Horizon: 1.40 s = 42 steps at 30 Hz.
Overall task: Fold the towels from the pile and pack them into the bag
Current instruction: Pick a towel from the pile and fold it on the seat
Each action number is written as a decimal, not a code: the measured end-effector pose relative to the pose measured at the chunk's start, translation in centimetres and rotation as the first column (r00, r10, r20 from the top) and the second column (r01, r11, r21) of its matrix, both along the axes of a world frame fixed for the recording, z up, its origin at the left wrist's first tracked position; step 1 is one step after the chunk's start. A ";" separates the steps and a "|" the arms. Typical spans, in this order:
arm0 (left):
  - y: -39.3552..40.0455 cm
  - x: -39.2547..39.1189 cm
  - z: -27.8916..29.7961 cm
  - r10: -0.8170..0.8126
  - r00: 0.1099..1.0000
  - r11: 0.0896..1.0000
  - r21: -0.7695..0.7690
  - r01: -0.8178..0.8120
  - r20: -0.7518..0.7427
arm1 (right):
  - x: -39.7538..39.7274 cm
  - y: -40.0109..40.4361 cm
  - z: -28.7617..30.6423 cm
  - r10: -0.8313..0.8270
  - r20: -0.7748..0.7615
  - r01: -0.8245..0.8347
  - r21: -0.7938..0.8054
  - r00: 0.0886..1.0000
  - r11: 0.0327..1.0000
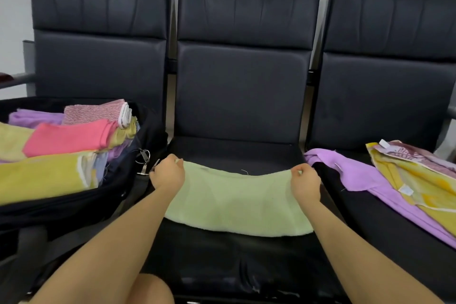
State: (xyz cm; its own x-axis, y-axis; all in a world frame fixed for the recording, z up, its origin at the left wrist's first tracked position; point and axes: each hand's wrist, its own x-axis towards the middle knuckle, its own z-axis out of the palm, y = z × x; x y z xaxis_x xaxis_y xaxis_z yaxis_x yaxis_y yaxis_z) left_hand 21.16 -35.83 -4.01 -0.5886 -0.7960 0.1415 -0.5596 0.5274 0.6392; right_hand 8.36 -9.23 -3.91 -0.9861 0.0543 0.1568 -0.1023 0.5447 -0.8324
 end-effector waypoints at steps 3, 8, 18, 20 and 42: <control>-0.6 -1.6 -0.1 -0.085 0.994 0.996 -0.038 0.083 -0.067 | -0.8 -0.7 -0.5 -0.077 -0.007 0.077 0.030 0.997 0.997; -0.9 -3.8 -1.5 -0.020 0.988 0.990 -0.133 0.040 0.153 | -1.0 -1.7 -3.1 -0.041 -0.208 0.113 0.347 0.977 0.931; 1.8 -1.6 -4.9 0.158 0.871 0.863 -0.494 0.107 0.465 | 2.1 -3.7 -7.3 0.566 0.096 -0.439 0.740 0.819 0.510; 1.4 -1.4 -4.4 0.115 0.914 0.846 -0.520 0.116 0.390 | 2.2 -3.7 -7.6 0.565 0.173 -0.471 0.765 0.807 0.439; 12.9 -4.1 0.2 -0.528 0.848 0.849 0.021 0.528 0.051 | 3.2 1.0 -4.1 0.410 -0.160 -0.396 0.112 0.898 0.911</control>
